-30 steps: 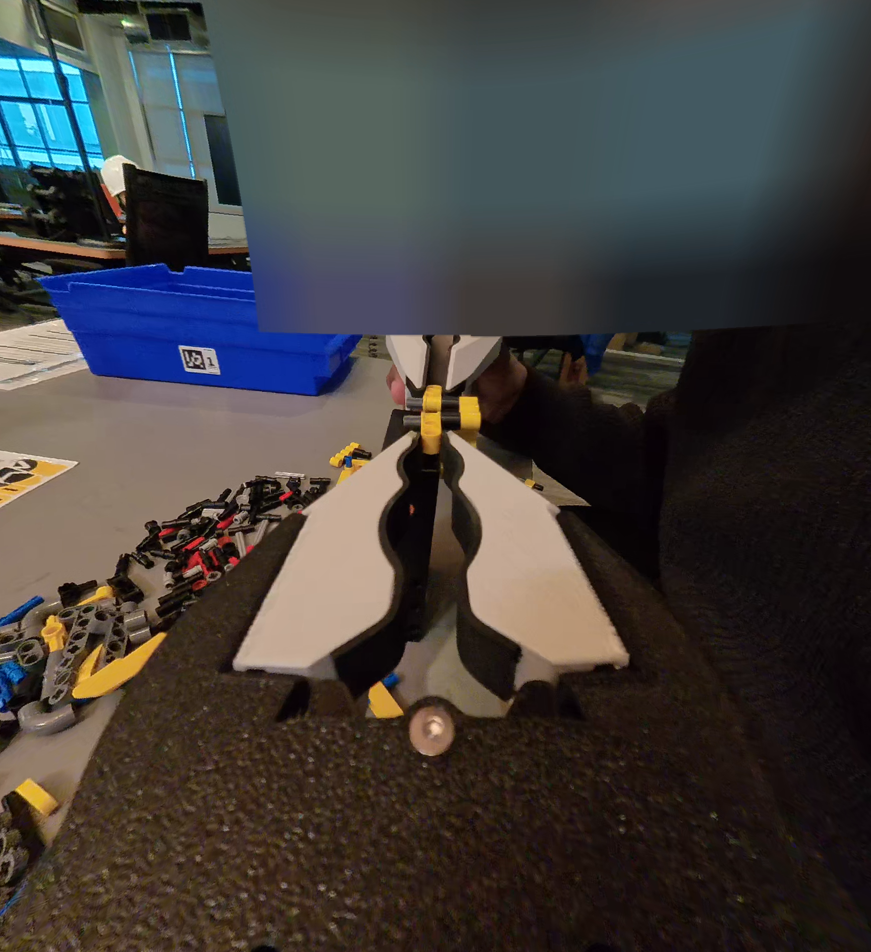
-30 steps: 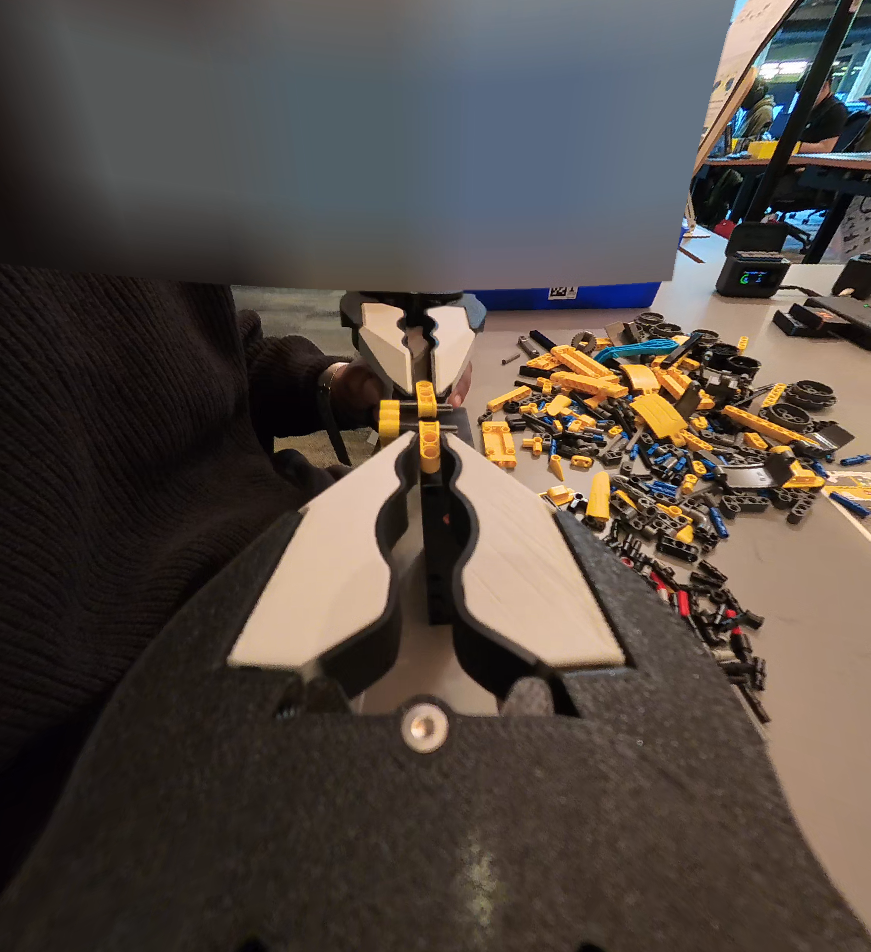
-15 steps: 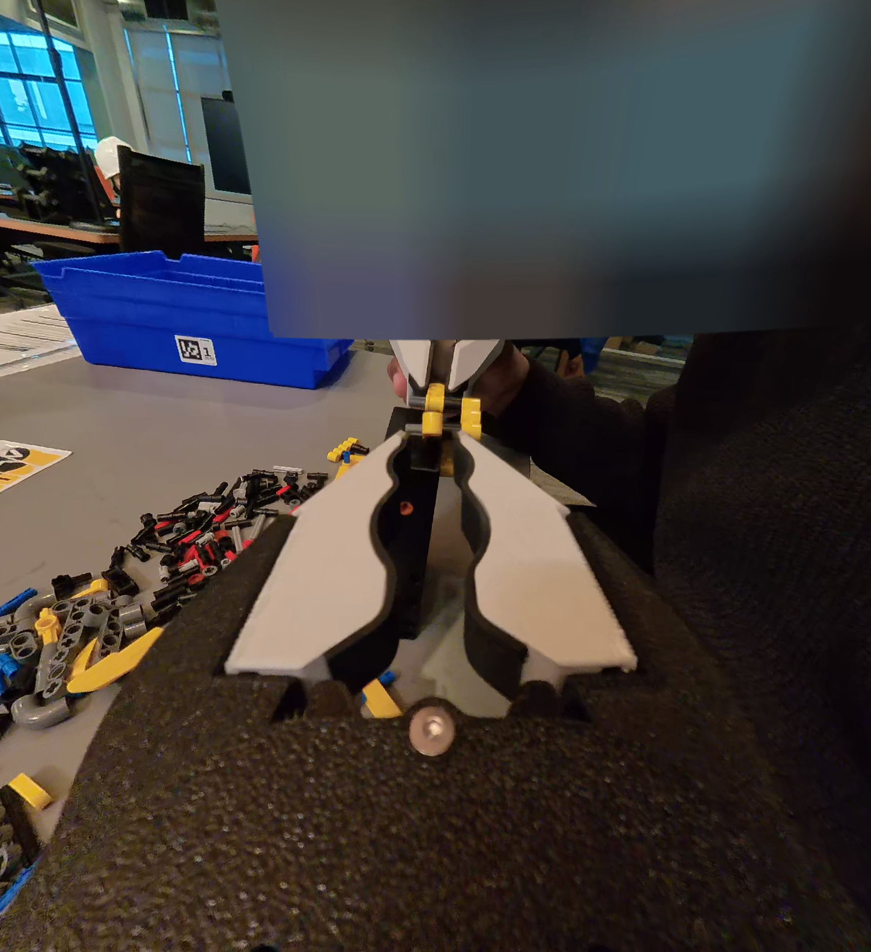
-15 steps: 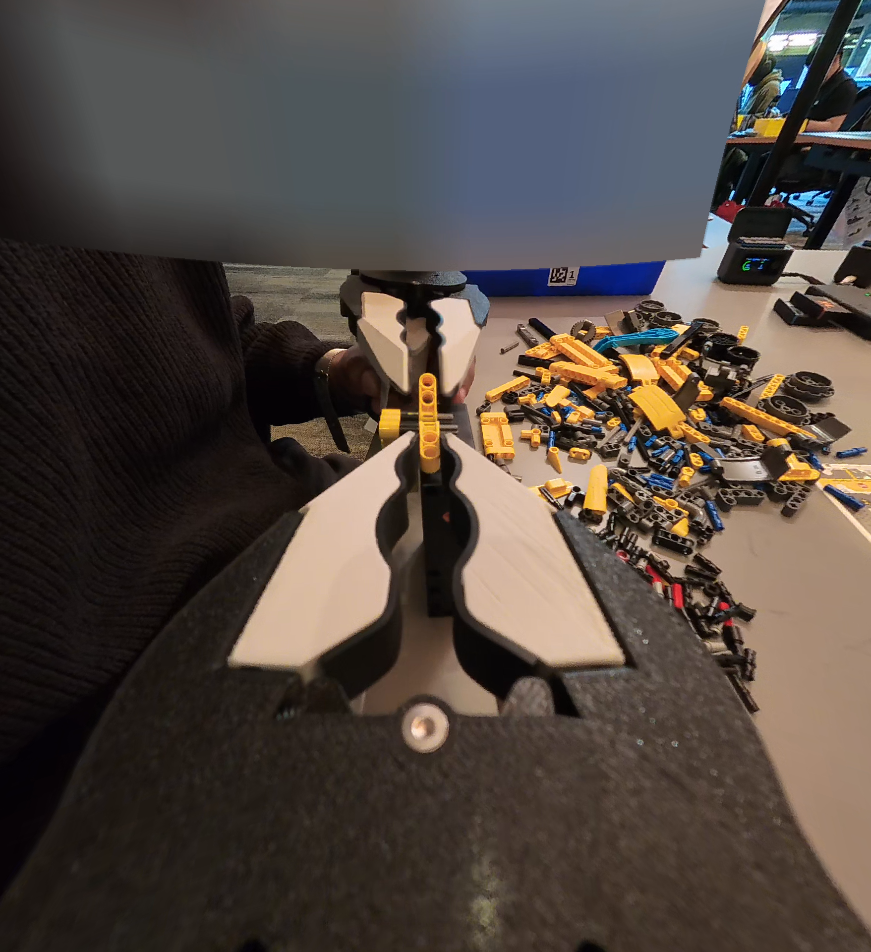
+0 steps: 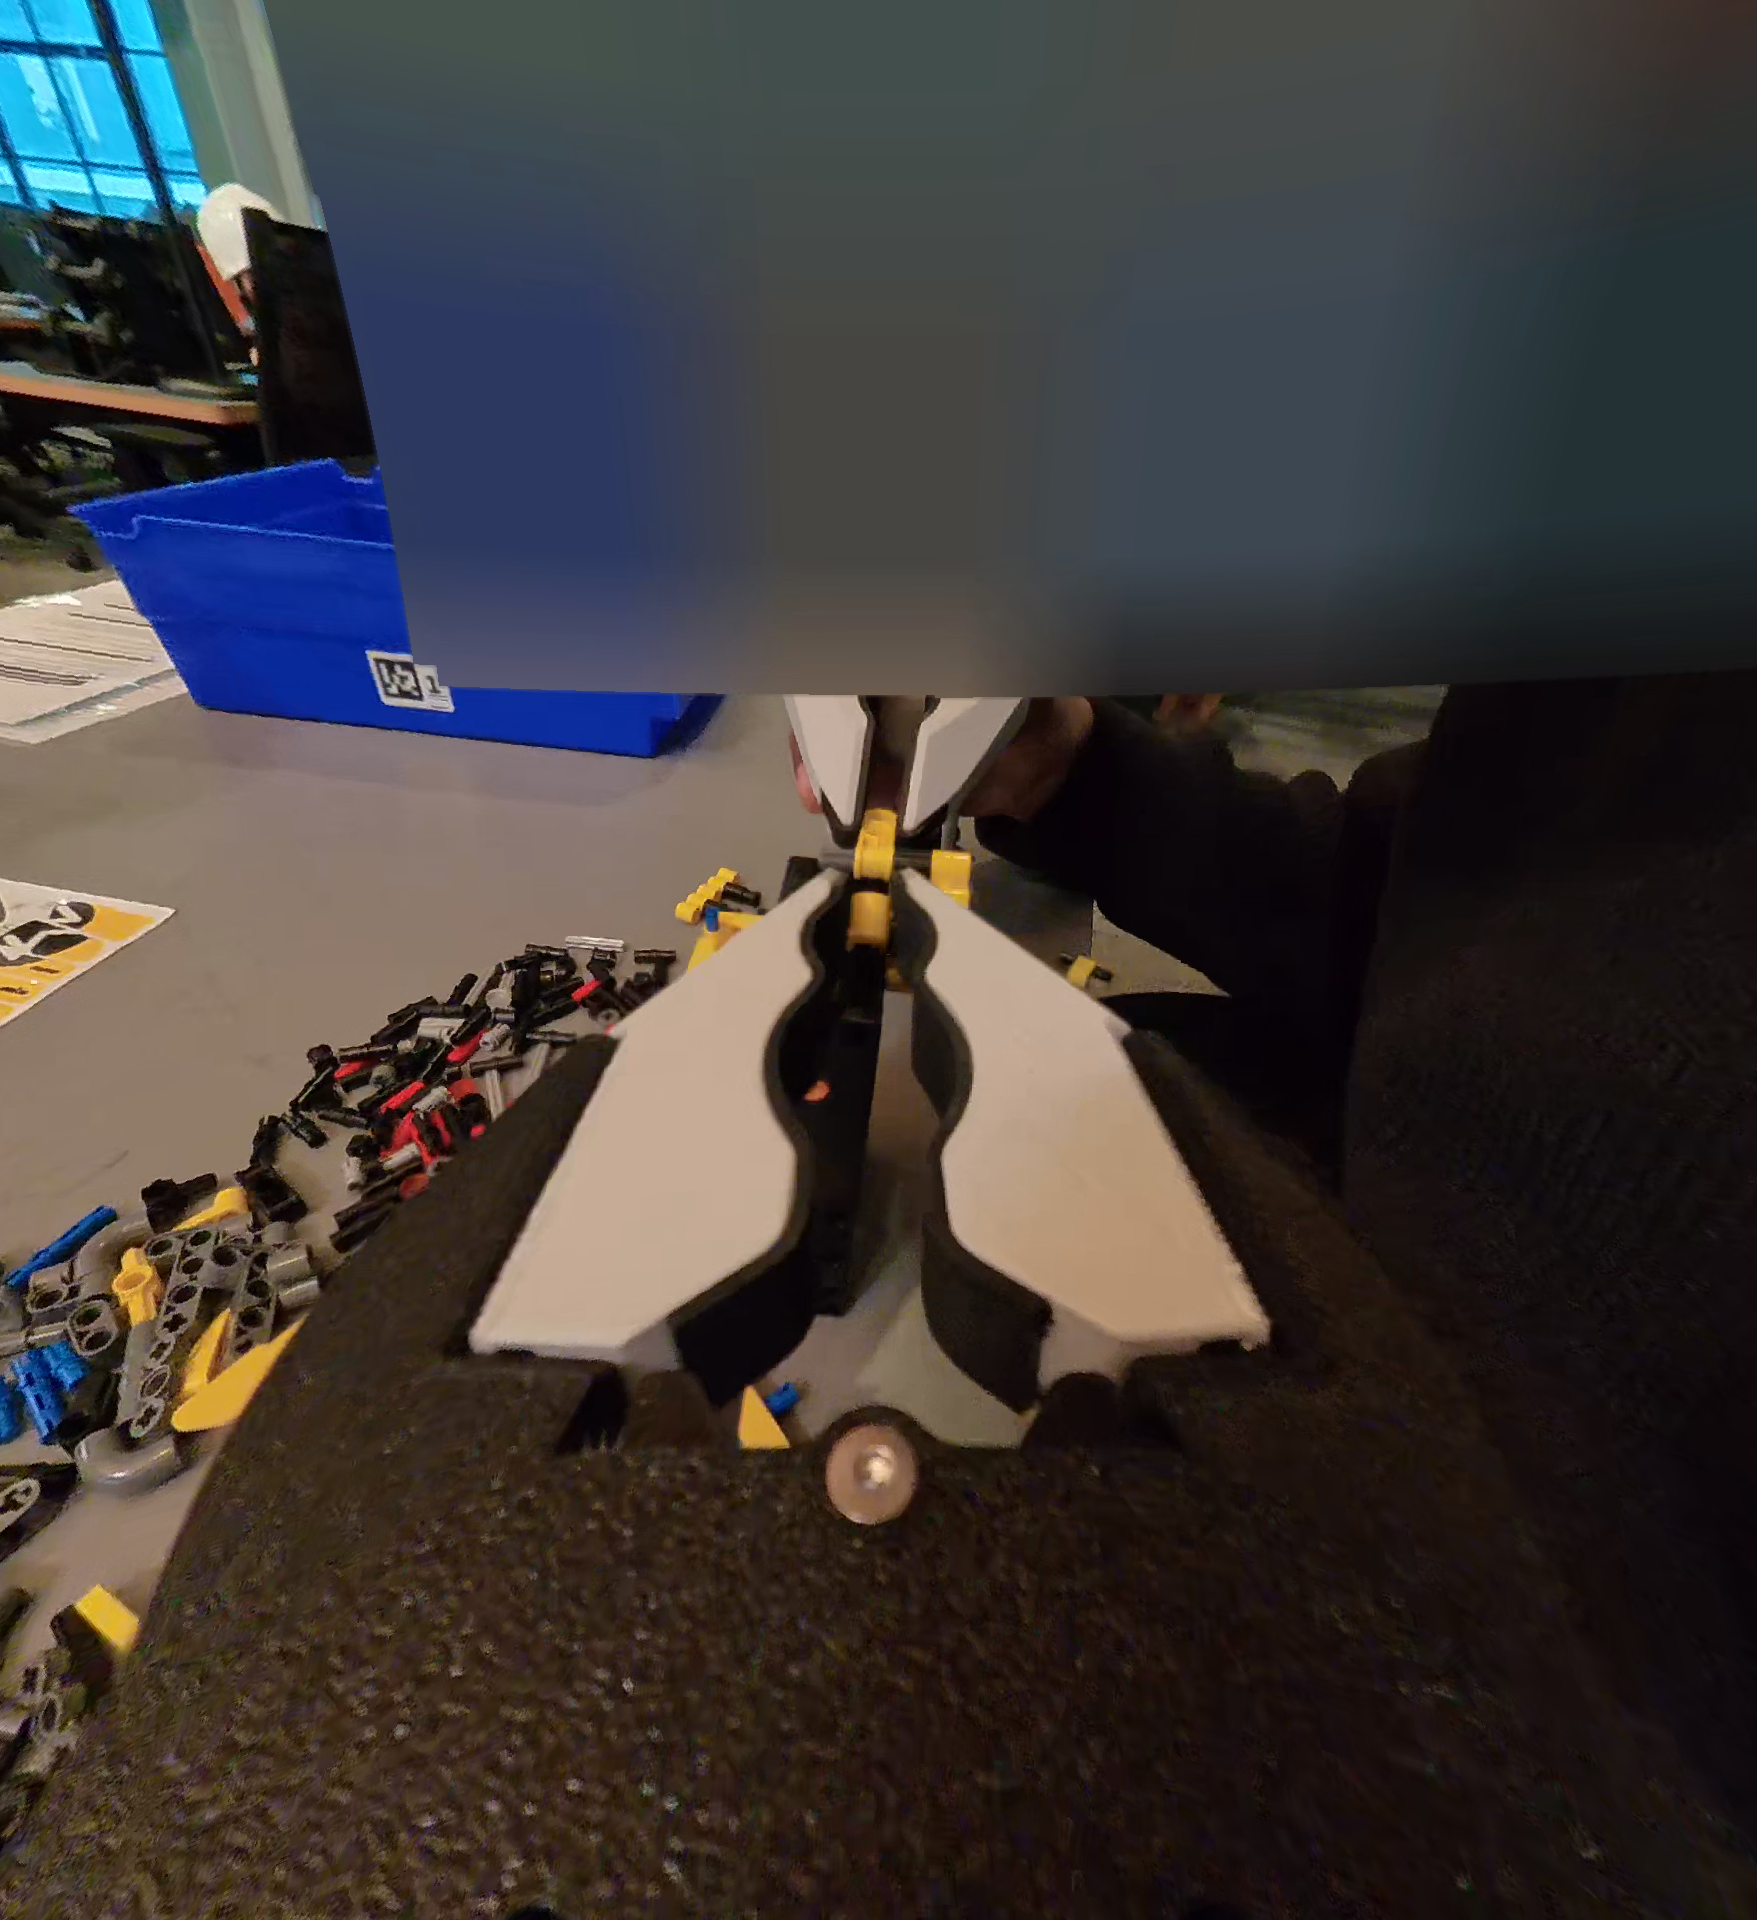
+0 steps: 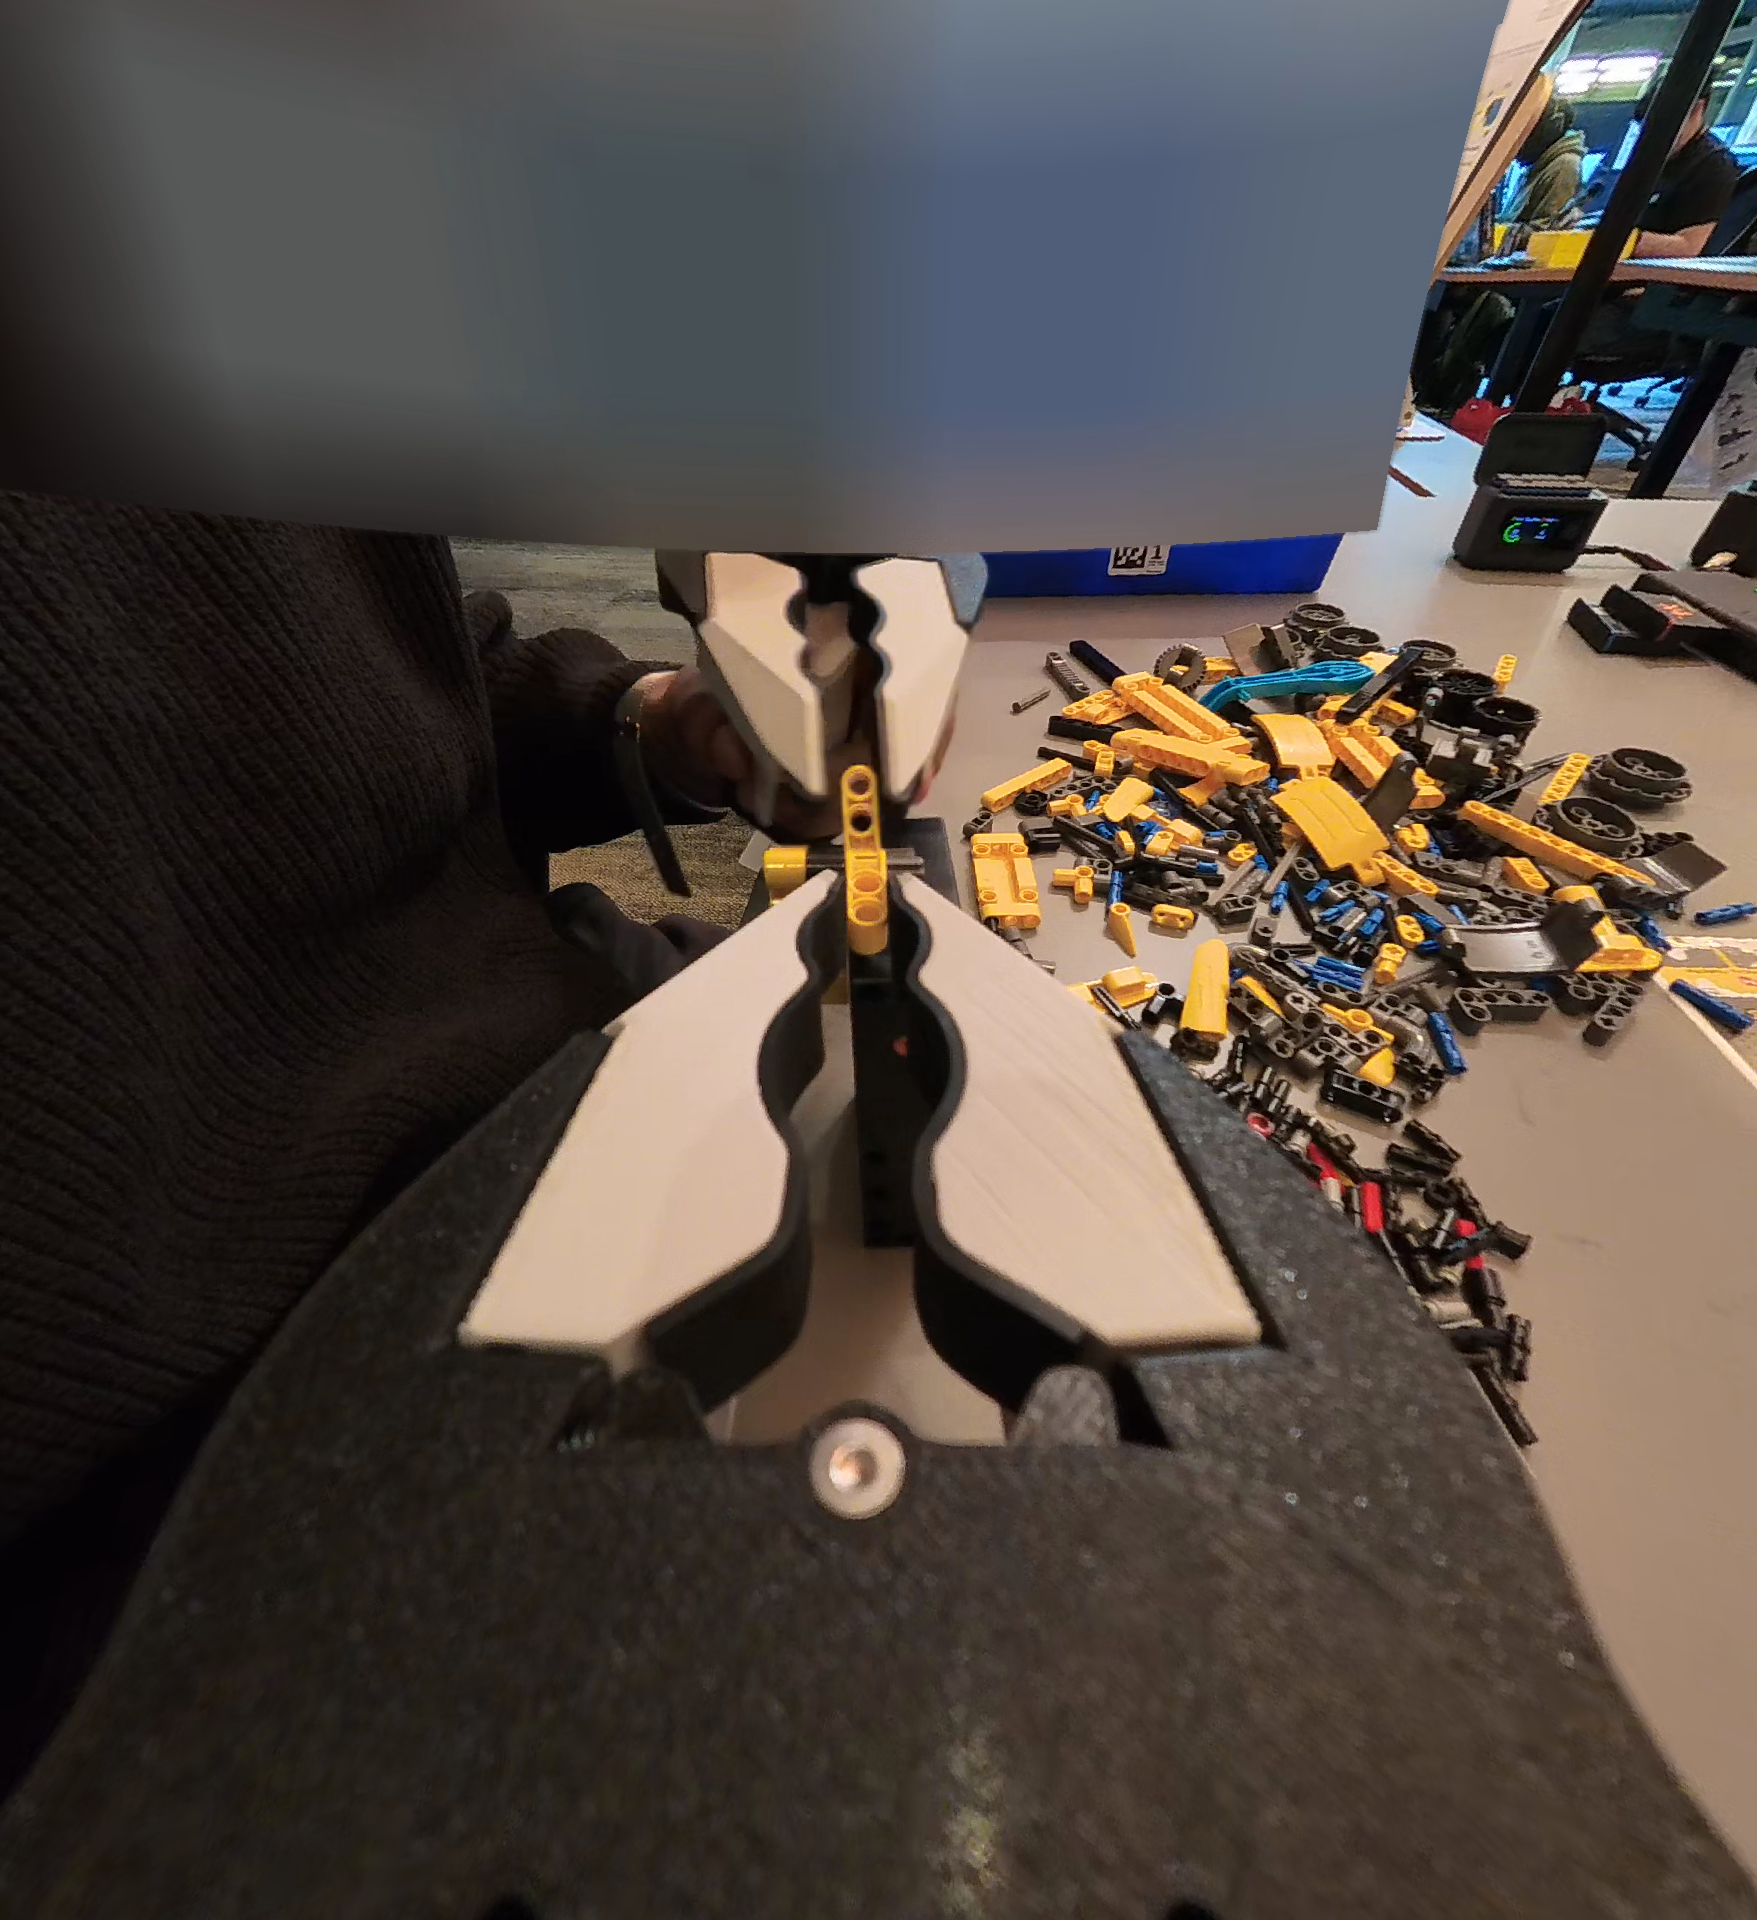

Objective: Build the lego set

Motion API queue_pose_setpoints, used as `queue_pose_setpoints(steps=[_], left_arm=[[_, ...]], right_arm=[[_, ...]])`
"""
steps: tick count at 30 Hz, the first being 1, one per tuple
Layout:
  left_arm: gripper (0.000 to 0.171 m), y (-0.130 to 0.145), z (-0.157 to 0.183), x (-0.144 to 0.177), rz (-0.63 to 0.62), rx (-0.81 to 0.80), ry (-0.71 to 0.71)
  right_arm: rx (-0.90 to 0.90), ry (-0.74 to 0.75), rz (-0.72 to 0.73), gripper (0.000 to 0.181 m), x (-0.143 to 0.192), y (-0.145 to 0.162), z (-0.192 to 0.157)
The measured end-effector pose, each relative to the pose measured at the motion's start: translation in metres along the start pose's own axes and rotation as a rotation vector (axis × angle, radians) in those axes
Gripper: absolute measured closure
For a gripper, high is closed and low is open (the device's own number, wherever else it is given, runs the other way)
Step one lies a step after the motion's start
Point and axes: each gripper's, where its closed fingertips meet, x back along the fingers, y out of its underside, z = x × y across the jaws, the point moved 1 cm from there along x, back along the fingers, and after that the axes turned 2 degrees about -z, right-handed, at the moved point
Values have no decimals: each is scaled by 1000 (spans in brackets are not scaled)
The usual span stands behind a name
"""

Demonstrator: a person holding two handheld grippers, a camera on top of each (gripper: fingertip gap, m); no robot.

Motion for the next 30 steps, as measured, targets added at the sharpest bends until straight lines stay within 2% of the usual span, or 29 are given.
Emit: queue_pose_setpoints(steps=[12,23,30], left_arm=[[164,1,0,9,-36,-38,3],[164,4,-1,11,-103,-47,13],[164,5,-1,11,-82,-36,22]], right_arm=[[0,-5,-12,174,0,1,-1],[30,-17,-96,173,-1,0,-1],[27,-45,-114,174,-1,0,0]])
